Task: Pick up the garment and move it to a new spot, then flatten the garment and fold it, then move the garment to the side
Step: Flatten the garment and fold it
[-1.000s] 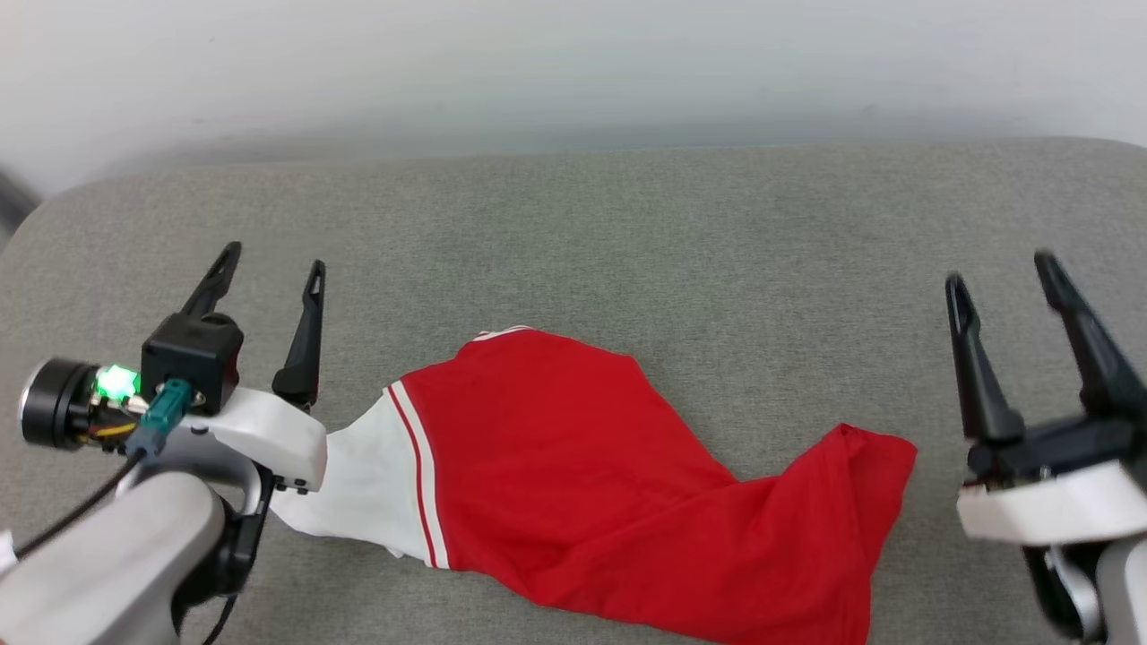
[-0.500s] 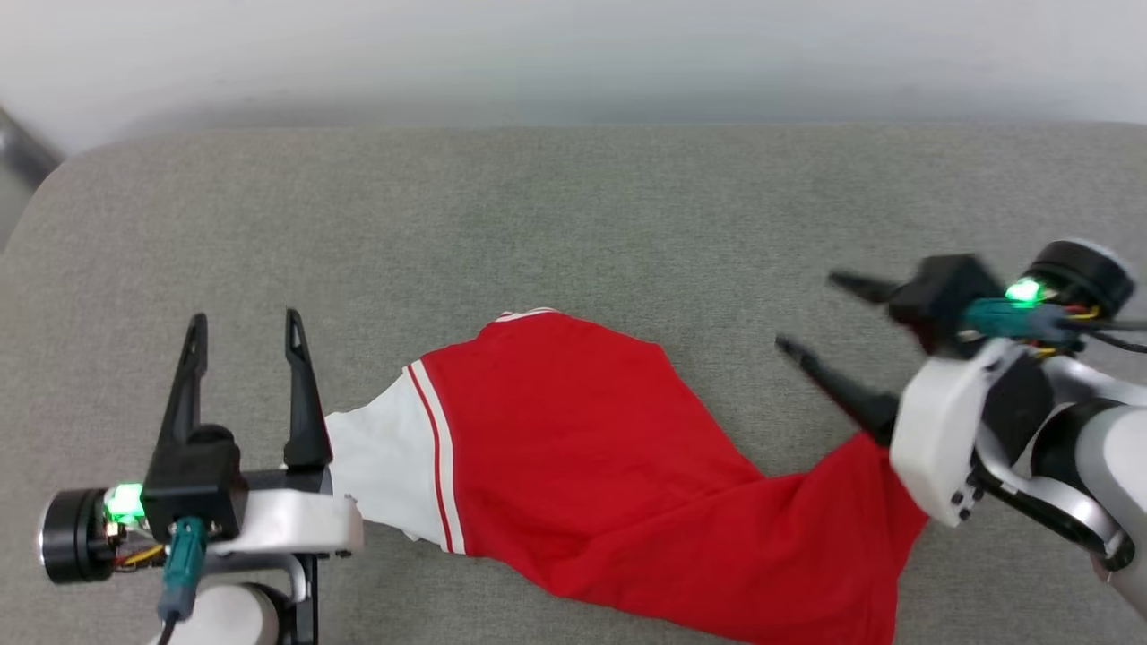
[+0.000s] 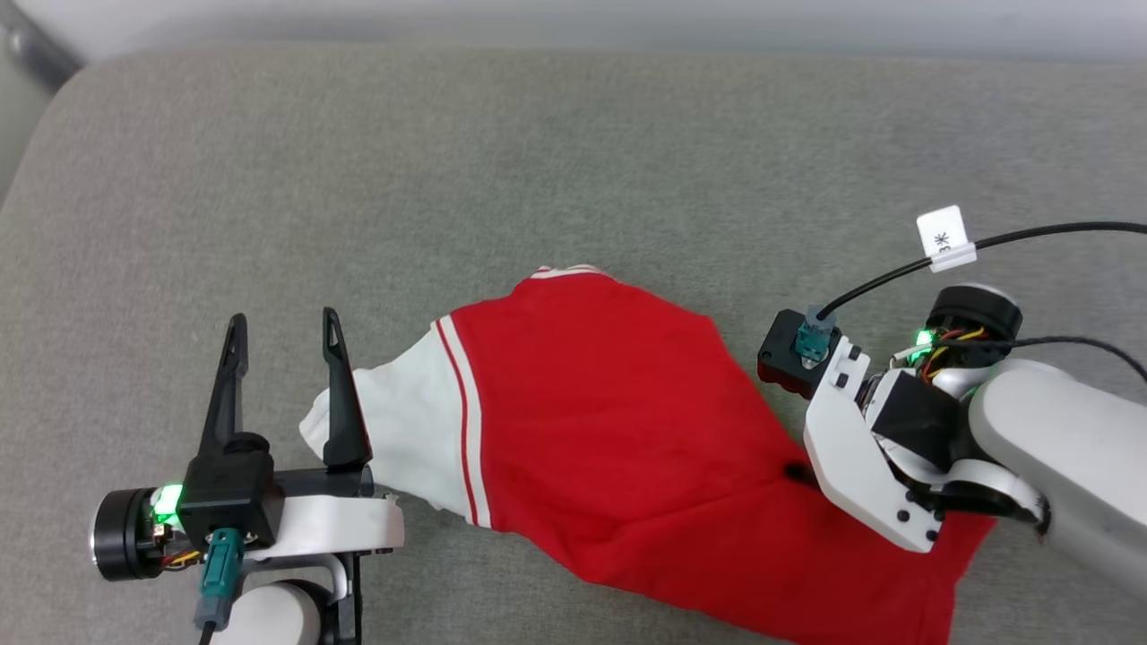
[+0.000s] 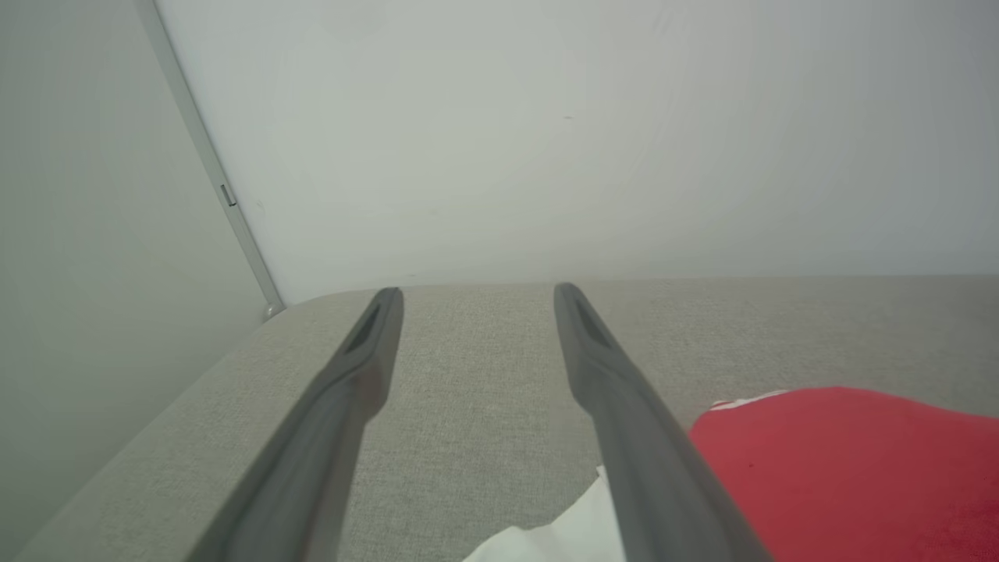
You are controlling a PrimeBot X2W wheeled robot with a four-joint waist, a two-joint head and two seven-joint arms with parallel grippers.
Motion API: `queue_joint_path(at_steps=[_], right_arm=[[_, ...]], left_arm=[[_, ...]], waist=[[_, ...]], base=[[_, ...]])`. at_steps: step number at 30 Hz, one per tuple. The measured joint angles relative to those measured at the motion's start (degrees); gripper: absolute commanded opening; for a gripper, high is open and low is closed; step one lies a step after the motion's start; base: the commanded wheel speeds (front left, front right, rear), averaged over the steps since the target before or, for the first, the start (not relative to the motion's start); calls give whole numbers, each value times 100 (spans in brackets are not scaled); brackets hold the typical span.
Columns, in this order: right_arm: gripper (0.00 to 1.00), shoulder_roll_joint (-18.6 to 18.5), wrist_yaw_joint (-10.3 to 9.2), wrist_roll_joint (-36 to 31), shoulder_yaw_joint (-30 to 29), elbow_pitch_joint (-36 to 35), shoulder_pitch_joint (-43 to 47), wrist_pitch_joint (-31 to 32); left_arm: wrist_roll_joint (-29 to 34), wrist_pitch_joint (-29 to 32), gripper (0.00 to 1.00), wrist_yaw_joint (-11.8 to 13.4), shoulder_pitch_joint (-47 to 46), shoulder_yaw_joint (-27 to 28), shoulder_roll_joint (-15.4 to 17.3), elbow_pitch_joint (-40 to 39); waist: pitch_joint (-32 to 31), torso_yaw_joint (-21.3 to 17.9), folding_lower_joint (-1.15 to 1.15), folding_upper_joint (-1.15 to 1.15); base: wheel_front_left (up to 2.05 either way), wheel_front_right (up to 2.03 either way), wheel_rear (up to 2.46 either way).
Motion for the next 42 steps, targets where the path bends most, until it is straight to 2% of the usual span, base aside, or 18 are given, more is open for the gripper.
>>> queue_joint_path(at_steps=[5,12,13,14,22,26,31,36,42], right_arm=[[100,141,0,183,265,381,54,-27],[100,162,-2,-153,147,286,236,322],[36,163,-2,-190,145,276,238,307],[1,164,-2,-218,148,283,241,241],[0,294,0,-231,316,523,205,-503],[0,189,0,-213,342,472,-55,-953],[0,-411,0,-75,333,297,-298,-1363],[0,-1200,0,34,172,191,-305,-1606],[0,-1940,-1,303,-108,327,313,-1712]], left_arm=[[237,0,100,-403,-41,309,-391,165],[580,0,100,-876,-122,673,-849,354],[620,0,100,-926,-122,721,-900,377],[656,0,100,-978,-120,769,-956,403],[891,0,100,-1288,69,1157,-1237,582],[993,0,100,-1410,242,1303,-1322,625],[1083,0,100,-1508,431,1492,-1413,622],[1140,0,100,-1619,575,1619,-1499,615],[1227,0,100,-1726,598,1691,-1616,624]], waist=[[294,198,0,0],[564,433,-1,0],[579,447,0,0],[580,450,0,0],[274,366,0,0],[40,264,0,0],[-207,93,0,0],[-334,-115,0,0],[-346,-259,0,0]], base=[[0,0,0],[0,0,0],[0,0,0],[0,0,0],[0,0,0],[0,0,0],[0,0,0],[0,0,0],[0,0,0]])
